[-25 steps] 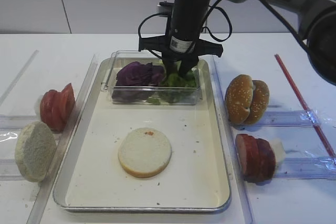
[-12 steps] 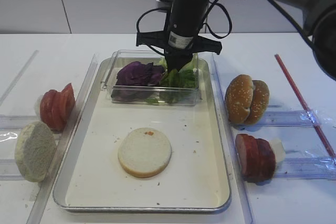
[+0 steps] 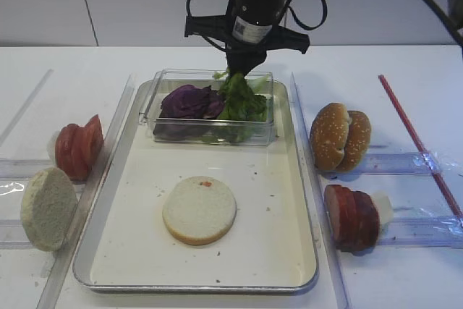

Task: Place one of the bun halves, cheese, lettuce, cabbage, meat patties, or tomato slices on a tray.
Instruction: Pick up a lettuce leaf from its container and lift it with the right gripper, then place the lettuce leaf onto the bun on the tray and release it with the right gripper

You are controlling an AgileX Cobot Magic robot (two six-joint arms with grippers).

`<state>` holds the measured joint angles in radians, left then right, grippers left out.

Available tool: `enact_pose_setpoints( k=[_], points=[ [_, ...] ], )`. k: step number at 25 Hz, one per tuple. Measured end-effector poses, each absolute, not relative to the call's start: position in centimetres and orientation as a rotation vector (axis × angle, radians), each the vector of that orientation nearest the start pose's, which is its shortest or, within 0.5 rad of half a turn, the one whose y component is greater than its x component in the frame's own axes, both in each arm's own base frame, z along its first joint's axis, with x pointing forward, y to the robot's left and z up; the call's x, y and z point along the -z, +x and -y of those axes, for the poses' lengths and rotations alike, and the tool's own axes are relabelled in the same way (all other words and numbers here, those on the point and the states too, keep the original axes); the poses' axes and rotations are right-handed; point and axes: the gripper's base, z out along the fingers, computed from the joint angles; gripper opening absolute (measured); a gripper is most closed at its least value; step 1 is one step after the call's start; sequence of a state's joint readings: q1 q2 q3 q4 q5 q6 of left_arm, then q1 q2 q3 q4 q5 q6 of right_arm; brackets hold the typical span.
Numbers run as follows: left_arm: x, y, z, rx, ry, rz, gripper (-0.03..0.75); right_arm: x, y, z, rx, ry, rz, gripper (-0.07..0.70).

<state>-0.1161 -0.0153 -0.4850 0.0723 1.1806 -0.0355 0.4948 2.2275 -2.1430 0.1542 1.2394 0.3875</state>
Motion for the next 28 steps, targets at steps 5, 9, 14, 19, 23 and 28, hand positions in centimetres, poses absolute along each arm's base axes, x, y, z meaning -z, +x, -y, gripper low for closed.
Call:
enact_pose_setpoints(
  k=[5,9,14,19,23,28],
  points=[
    [-26.4,-1.0,-0.7,-0.001,0.078,-2.160,0.355,-28.5,41.2,-23.8,-0.433,-0.121,-2.829,0.044],
    [-26.4,-1.0,-0.7,-0.001,0.078,-2.160,0.355,-30.1,40.7,-23.5,-0.449,-0.126,-2.795,0.044],
    [-26.4,-1.0,-0.7,-0.001,0.078,-2.160,0.355,-32.2,39.9,-23.1,-0.485,-0.131,-2.757,0.043],
    [-26.4,-1.0,-0.7,-0.001,0.078,-2.160,0.355,-34.1,38.7,-23.3,-0.570,-0.153,-2.733,0.043],
    [-26.4,-1.0,-0.7,-0.001,0.078,-2.160,0.355,-35.4,36.8,-23.4,-0.589,-0.185,-2.727,0.043],
    [-26.4,-1.0,-0.7,-0.001,0.078,-2.160,0.355,-35.3,33.7,-23.4,-0.581,-0.234,-2.778,0.043]
  ],
)
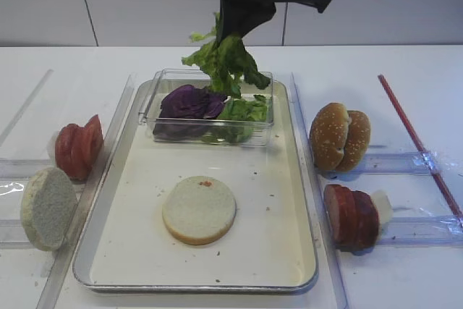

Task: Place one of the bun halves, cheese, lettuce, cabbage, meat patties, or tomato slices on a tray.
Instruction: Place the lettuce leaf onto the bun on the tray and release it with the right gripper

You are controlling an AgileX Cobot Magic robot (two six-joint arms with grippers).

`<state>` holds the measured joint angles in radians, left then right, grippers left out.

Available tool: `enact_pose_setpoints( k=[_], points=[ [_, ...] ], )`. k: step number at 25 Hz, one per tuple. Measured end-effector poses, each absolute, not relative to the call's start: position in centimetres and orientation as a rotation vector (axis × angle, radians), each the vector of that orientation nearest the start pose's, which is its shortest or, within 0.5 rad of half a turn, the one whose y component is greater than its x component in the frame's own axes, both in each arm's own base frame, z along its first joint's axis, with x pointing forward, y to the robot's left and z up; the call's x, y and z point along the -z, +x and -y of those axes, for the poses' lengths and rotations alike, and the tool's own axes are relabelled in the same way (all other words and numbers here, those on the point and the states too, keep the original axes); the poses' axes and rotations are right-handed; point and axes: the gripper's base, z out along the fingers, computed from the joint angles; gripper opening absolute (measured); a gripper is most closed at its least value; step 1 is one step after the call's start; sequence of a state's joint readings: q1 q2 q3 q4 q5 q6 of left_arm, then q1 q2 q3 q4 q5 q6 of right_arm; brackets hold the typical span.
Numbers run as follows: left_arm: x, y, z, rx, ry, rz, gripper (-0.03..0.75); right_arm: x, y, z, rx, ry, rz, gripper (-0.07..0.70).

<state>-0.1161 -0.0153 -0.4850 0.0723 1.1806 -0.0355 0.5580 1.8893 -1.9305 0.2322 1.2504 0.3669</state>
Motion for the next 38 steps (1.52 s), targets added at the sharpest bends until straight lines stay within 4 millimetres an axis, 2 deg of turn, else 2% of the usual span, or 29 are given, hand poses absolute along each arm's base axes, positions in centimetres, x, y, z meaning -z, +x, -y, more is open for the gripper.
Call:
enact_pose_setpoints(
  k=[5,11,21,27,33,38],
  points=[
    [-26.4,-1.0,-0.7,-0.001,0.078,-2.160,0.355,-35.0,30.3,-24.8,-0.575,-0.344,-2.818,0.043],
    [-26.4,-1.0,-0.7,-0.001,0.078,-2.160,0.355,-32.5,27.6,-26.9,-0.531,-0.461,-2.904,0.043],
    [-26.4,-1.0,-0.7,-0.001,0.078,-2.160,0.355,-29.0,27.4,-26.4,-0.408,-0.459,-3.002,0.043],
    [-26.4,-1.0,-0.7,-0.001,0.078,-2.160,0.355,-25.6,28.2,-27.8,-0.415,-0.455,-3.067,0.043],
    [-26.4,-1.0,-0.7,-0.001,0.078,-2.160,0.355,-22.4,28.3,-29.4,-0.389,-0.481,-3.122,0.043],
    [-26.4,-1.0,-0.7,-0.001,0.078,-2.160,0.355,-21.1,28.5,-30.0,-0.394,-0.477,-3.125,0.043]
  ],
)
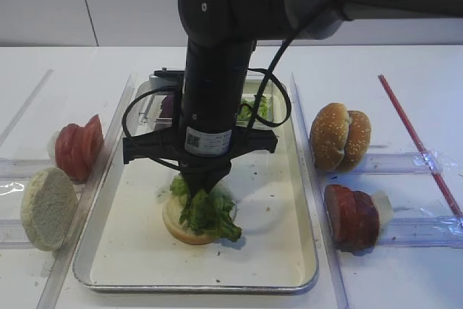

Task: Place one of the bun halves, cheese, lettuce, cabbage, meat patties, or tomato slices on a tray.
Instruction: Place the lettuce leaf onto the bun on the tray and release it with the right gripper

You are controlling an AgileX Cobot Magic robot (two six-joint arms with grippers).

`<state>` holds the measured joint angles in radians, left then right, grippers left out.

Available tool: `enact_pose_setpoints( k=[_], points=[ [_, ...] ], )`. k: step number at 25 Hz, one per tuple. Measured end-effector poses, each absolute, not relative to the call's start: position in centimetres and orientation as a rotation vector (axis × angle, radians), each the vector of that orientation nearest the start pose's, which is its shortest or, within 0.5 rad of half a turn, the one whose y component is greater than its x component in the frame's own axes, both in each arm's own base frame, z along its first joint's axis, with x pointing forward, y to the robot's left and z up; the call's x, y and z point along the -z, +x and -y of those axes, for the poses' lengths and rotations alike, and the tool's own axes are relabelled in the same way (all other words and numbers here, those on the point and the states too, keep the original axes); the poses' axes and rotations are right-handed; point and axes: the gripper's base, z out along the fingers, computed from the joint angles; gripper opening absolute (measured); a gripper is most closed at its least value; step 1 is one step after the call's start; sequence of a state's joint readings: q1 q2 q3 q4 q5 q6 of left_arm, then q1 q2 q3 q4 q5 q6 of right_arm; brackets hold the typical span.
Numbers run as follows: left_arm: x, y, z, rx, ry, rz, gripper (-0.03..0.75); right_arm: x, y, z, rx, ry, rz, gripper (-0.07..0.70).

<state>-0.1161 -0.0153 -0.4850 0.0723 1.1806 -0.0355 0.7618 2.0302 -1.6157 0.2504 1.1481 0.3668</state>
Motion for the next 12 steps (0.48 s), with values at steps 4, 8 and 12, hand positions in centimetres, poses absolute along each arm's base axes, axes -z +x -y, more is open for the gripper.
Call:
enact_pose_setpoints(
  k=[4,8,12],
  points=[
    [-26.38,-1.04,-0.73,-0.001,0.078,-2.160,0.355,-20.85,28.65,-30.16,-0.398,-0.472,-3.120,0.043],
    [-26.38,-1.04,-0.73,-0.001,0.078,-2.160,0.355,-20.85,28.66,-30.17,-0.399,-0.472,-3.119,0.118],
    [-26.38,-1.04,-0.73,-0.001,0.078,-2.160,0.355,-20.85,28.62,-30.14,-0.396,-0.473,-3.123,0.304]
  ],
)
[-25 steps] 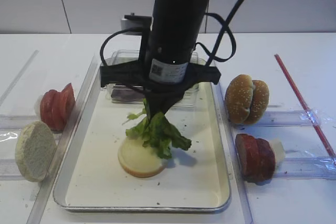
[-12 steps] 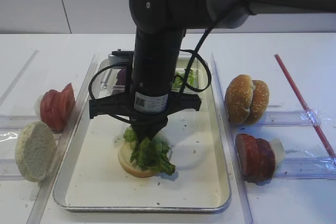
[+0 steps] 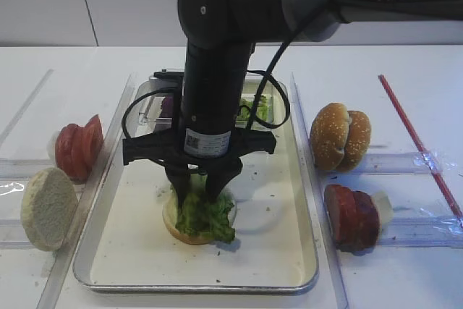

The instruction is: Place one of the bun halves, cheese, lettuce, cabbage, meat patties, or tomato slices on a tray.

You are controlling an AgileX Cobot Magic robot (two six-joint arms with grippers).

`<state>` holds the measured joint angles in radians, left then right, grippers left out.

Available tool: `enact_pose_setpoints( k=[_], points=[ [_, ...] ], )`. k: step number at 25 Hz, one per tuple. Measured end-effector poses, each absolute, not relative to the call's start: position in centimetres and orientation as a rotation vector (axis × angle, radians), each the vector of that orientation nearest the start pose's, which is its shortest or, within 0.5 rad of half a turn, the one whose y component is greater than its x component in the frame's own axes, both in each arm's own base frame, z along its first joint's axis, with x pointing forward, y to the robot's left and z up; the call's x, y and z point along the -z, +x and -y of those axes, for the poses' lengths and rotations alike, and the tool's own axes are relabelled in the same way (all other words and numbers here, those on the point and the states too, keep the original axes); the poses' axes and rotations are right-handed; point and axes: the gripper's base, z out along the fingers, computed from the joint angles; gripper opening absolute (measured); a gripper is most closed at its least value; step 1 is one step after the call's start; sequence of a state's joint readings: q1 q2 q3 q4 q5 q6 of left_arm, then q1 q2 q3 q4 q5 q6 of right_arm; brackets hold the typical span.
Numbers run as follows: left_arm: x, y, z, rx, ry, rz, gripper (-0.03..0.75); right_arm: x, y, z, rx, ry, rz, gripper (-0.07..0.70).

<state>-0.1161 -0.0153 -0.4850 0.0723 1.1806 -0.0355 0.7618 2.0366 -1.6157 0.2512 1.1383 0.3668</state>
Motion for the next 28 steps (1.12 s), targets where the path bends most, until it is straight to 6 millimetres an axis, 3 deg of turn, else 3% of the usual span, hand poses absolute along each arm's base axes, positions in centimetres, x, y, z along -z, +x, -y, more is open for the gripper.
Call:
enact_pose_setpoints(
  k=[4,7,14,23,28],
  points=[
    [-26.4,-1.0,-0.7,-0.001,0.078,-2.160,0.355,-20.9,28.4,-30.0,-0.375,-0.484,-3.151,0.462],
    [-26.4,-1.0,-0.7,-0.001,0.078,-2.160,0.355,-21.6,28.5,-30.0,-0.365,-0.501,-3.155,0.508],
    [-26.4,-1.0,-0.7,-0.001,0.078,-2.160,0.355,-24.1,29.6,-30.6,-0.385,-0.522,-3.049,0.523],
    [-26.4,-1.0,-0.7,-0.001,0.078,-2.160,0.355,-25.1,29.7,-30.9,-0.428,-0.519,-3.033,0.524],
    [-26.4,-1.0,-0.7,-0.001,0.078,-2.160,0.355,-26.6,30.4,-29.5,-0.478,-0.451,-3.015,0.524]
  ],
)
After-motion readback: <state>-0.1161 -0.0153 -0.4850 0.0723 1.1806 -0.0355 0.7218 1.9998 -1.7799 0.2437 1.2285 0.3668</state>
